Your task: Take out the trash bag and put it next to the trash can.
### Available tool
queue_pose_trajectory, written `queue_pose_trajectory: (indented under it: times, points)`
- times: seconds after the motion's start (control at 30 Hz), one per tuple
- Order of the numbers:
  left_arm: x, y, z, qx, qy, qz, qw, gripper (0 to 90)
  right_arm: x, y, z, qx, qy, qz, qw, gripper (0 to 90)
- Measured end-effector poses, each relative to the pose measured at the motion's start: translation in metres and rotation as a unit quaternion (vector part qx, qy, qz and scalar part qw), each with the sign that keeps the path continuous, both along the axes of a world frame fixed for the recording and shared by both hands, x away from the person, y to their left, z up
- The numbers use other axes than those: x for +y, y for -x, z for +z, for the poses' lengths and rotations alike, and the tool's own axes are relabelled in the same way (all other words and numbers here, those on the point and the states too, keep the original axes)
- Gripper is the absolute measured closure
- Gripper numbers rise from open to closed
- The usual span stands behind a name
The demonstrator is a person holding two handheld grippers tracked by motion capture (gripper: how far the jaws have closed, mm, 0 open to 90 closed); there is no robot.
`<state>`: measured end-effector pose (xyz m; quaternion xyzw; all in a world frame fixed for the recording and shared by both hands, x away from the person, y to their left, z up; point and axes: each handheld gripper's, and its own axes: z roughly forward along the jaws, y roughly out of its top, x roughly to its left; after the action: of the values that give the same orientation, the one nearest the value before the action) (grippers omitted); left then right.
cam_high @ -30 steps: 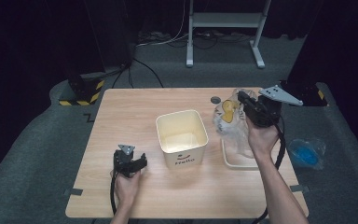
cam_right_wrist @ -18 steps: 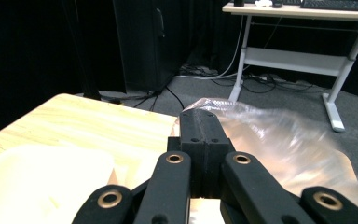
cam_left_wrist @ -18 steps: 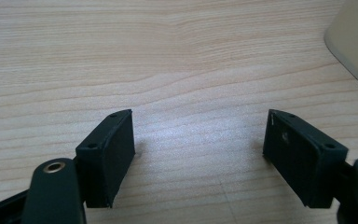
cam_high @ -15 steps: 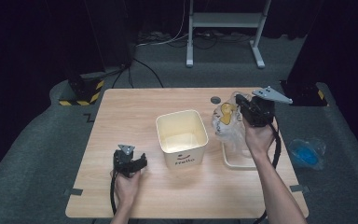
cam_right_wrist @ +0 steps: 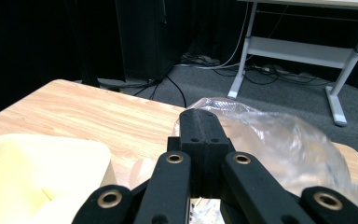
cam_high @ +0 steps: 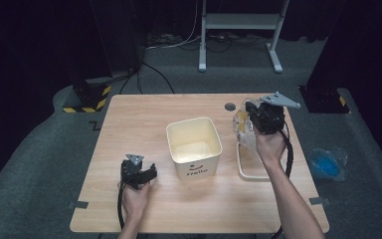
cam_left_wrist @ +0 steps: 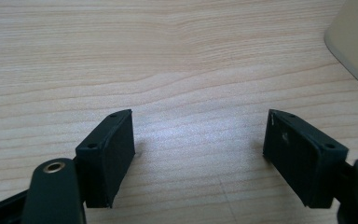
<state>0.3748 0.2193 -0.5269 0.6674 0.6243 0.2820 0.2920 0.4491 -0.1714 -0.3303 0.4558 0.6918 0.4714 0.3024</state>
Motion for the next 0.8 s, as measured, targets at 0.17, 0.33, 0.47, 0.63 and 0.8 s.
queue_pose_trajectory:
  times: [0.17,0.33,0.47,0.63,0.8]
  points:
    - [0.000,0.000,0.000,0.000,0.001,0.000,1.0000,24.6,0.002,-0.006,-0.001,0.001,0.004,0.000,1.0000,90.0]
    - [0.000,0.000,0.000,0.000,0.002,0.000,1.0000,24.6,0.004,-0.014,-0.007,0.008,0.003,-0.001,1.0000,90.0]
    - [0.000,0.000,0.000,0.000,0.001,0.000,1.0000,24.6,0.011,-0.016,-0.009,0.008,0.006,0.008,0.9999,90.0]
    - [0.000,0.000,0.000,0.000,0.001,0.000,1.0000,24.5,0.019,-0.019,-0.013,0.009,0.003,0.017,0.9998,90.0]
    - [0.000,0.000,0.000,0.001,0.002,0.001,1.0000,24.5,0.026,-0.021,-0.017,0.011,0.007,0.026,0.9996,90.0]
